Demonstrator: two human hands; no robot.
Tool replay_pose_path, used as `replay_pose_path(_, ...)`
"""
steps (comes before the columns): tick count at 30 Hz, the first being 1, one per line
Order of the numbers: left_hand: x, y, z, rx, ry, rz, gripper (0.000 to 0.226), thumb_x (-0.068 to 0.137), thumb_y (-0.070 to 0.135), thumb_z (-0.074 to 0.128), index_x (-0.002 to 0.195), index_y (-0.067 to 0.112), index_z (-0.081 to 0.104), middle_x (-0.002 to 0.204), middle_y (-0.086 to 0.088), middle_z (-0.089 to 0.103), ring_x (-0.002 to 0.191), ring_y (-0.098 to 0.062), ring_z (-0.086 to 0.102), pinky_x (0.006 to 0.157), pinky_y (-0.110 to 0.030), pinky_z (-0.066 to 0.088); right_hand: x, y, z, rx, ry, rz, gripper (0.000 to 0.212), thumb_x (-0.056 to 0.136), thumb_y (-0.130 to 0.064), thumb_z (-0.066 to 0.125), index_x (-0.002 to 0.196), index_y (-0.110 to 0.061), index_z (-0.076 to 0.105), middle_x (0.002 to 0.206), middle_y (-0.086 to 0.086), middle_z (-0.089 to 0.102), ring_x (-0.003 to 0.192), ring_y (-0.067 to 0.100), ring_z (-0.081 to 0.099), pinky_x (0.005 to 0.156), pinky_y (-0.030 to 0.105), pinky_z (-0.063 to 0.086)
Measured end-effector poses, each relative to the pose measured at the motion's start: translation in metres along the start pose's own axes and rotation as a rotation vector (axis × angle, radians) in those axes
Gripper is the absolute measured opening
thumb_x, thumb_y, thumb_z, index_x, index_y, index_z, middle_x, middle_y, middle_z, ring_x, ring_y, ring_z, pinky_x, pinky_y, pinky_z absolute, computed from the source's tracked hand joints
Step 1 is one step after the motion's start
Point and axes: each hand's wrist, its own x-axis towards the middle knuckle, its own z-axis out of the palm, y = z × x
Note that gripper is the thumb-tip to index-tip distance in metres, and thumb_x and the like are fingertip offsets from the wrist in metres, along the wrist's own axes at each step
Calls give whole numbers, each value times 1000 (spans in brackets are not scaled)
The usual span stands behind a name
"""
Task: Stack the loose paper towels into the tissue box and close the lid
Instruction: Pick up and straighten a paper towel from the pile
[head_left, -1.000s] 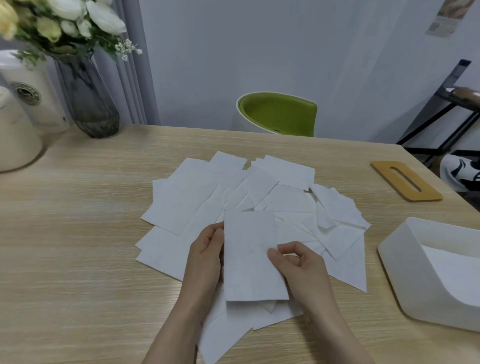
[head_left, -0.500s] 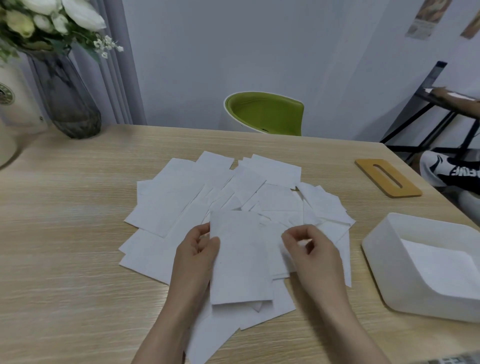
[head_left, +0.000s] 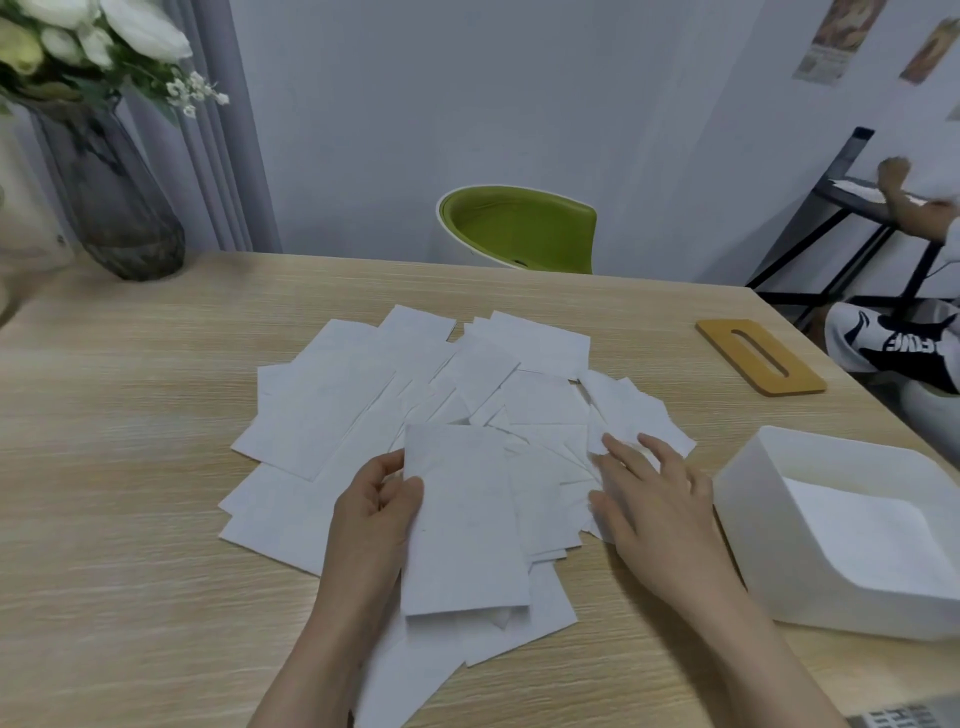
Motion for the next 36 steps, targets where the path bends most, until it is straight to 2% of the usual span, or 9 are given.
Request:
replay_pose_path(4,2,-2,-2,-6,27,-7,22,96,11,55,108,27,63,90,0,76,83,-19,71,73,-38,54,-20,-10,-3,127,163,-109,36,100,-35,39,134,-31,48,148,-20,34,140,7,15,101,26,7)
replay_pose_path(8,2,-3,-2,7,35,-3,22,96,11,55,111,26,63,90,3,76,84,-18,71,72,-36,52,-27,-14,-18,581,364,-73,38,93,-36,48,129,-26,57,131,-20,50,129,7,40,103,24,19)
replay_pose_path(15,0,1,-2,21,45,-1,23,96,11,55,113,24,62,90,1,76,92,-26,70,84,-48,53,-18,1,-46,1267,376,78,27,92,-20,57,110,-37,67,116,-10,66,102,2,59,89,22,44)
replay_pose_path(21,-1,3,-1,-5,28,-5,23,96,12,56,114,24,62,93,2,76,91,-25,71,78,-43,54,-15,10,-31,1304,269,241,30,94,-15,56,108,-39,67,94,-18,72,89,-3,64,80,20,45)
replay_pose_path(25,-3,6,1,-15,17,-5,32,80,26,63,112,24,63,91,-6,75,90,-28,69,83,-49,52,-9,13,-15,1290,216,371,31,90,-16,63,115,-34,63,78,12,68,77,16,65,75,21,47)
replay_pose_path(28,-4,7,2,-31,21,-1,27,79,26,62,106,26,65,93,-18,71,87,-28,66,82,-47,51,0,9,-6,1174,225,367,42,85,-20,69,125,-29,58,83,-1,58,65,0,54,65,8,44)
replay_pose_path(31,-5,7,2,-32,13,-2,31,74,30,59,105,27,65,92,-10,74,87,-27,68,80,-45,52,11,2,0,1009,271,336,55,84,-18,70,134,-27,49,123,-14,48,95,1,54,82,22,44)
replay_pose_path(33,-5,6,2,-26,11,4,23,83,23,64,106,26,65,90,-9,74,84,-24,68,77,-42,52,18,-1,0,934,291,308,56,87,-10,64,138,-23,45,129,-18,40,114,11,48,95,27,41)
replay_pose_path(36,-2,4,1,-3,27,4,21,95,8,56,107,23,64,88,-9,74,79,-22,66,75,-39,50,20,-1,-5,1013,329,260,49,89,-3,58,130,-30,51,128,-16,47,114,1,51,92,13,36)
